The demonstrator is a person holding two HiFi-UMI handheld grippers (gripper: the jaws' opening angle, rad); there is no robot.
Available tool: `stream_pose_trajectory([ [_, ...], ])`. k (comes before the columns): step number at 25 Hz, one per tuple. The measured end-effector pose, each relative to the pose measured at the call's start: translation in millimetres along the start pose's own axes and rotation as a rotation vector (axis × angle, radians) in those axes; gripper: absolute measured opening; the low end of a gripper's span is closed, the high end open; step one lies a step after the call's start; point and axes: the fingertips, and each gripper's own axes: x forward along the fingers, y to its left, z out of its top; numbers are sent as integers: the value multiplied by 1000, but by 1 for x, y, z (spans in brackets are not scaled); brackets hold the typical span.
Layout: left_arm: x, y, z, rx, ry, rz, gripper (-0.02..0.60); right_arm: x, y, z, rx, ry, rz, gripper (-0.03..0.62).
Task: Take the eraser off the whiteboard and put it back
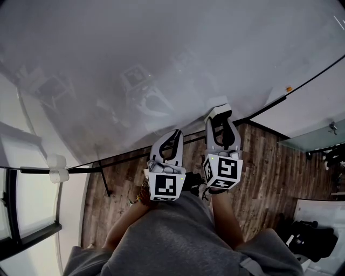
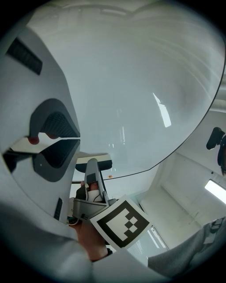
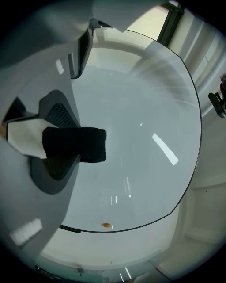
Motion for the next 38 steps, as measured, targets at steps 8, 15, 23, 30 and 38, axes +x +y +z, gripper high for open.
stream_pose_trajectory([
  [8,-2,-1,-1,9,0,-1,8,-3,-1,-1,-6,4,3,173],
  [15,-3,-3,2,11,-4,-2,8,-6,-4,3,-1,-7,-2,166],
  [23,-4,-6,4,10,-7,-13,8,-11,-9,3,-5,-7,-26,147],
  [30,-7,-10,5,6,-4,-28,8,-17,-12,4,-4,-12,-41,141],
  [38,-10,-14,5,8,-10,-36,8,-24,-13,5,-3,-16,-50,137],
])
